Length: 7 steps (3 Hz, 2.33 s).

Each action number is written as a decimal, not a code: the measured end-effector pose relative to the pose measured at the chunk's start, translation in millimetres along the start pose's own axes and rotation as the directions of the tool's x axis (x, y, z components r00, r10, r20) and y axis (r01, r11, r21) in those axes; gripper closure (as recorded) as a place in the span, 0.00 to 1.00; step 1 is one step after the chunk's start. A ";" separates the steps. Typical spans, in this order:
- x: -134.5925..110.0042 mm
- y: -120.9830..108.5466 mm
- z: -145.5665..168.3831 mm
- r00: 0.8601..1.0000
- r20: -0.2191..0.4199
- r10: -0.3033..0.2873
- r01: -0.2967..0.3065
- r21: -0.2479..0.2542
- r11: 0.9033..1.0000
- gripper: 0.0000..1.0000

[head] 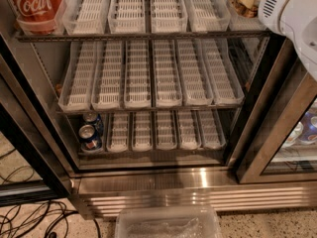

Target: Pick orange can from top shelf of fridge

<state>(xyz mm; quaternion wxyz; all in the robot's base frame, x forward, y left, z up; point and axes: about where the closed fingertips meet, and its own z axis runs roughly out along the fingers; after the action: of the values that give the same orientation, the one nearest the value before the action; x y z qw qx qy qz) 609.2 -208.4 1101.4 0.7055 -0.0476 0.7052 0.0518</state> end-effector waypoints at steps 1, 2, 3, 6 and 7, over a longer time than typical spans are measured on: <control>0.2 -1.5 -5.3 1.000 -0.005 0.019 -0.019 -0.004 1.000 1.00; -18.9 29.8 -23.5 0.999 -0.008 0.054 -0.054 -0.141 0.989 1.00; -20.1 20.6 -21.4 0.999 0.002 0.053 -0.053 -0.104 0.993 1.00; 19.9 62.2 -33.8 0.994 -0.110 0.028 -0.053 -0.238 0.970 1.00; 21.6 79.2 -38.0 0.992 -0.128 0.010 -0.046 -0.281 0.959 1.00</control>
Offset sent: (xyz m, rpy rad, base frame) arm -0.0724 0.0654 0.0519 0.1009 0.0308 0.3858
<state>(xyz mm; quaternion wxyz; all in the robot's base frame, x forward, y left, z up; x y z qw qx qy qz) 560.5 -135.1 1080.2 0.6451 -0.1412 0.7339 0.1590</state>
